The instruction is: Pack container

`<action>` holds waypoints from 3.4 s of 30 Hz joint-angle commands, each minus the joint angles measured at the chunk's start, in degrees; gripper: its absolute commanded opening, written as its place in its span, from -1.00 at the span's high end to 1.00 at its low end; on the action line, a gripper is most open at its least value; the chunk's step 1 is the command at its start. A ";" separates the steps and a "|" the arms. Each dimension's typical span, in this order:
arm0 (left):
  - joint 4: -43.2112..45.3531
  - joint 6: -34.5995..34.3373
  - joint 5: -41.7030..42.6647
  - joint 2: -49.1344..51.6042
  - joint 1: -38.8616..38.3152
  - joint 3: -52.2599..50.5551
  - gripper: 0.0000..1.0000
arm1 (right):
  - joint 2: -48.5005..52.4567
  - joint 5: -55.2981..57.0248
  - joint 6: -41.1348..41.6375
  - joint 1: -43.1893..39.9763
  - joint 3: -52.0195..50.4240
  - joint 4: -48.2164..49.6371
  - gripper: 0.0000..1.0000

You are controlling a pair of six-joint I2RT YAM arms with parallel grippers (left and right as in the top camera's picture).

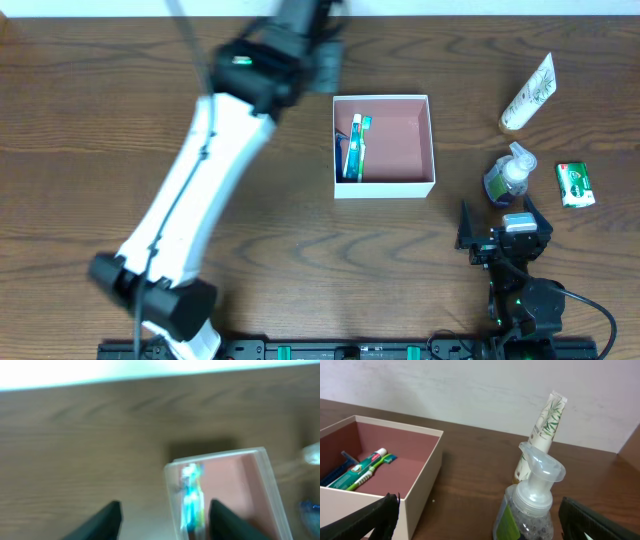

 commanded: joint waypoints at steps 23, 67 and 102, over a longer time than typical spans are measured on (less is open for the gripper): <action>-16.33 -1.57 -3.96 -0.24 36.68 -2.40 -0.96 | -0.37 0.42 -0.81 -0.57 -0.11 -0.20 -0.99; -13.97 -1.57 -3.96 -0.24 38.88 -2.40 -0.96 | -0.33 6.45 -14.95 -0.57 7.13 47.21 -0.98; -13.97 -1.55 -3.96 -0.24 38.88 -2.40 -0.96 | 75.63 0.31 -13.99 -11.34 113.55 -59.45 -0.99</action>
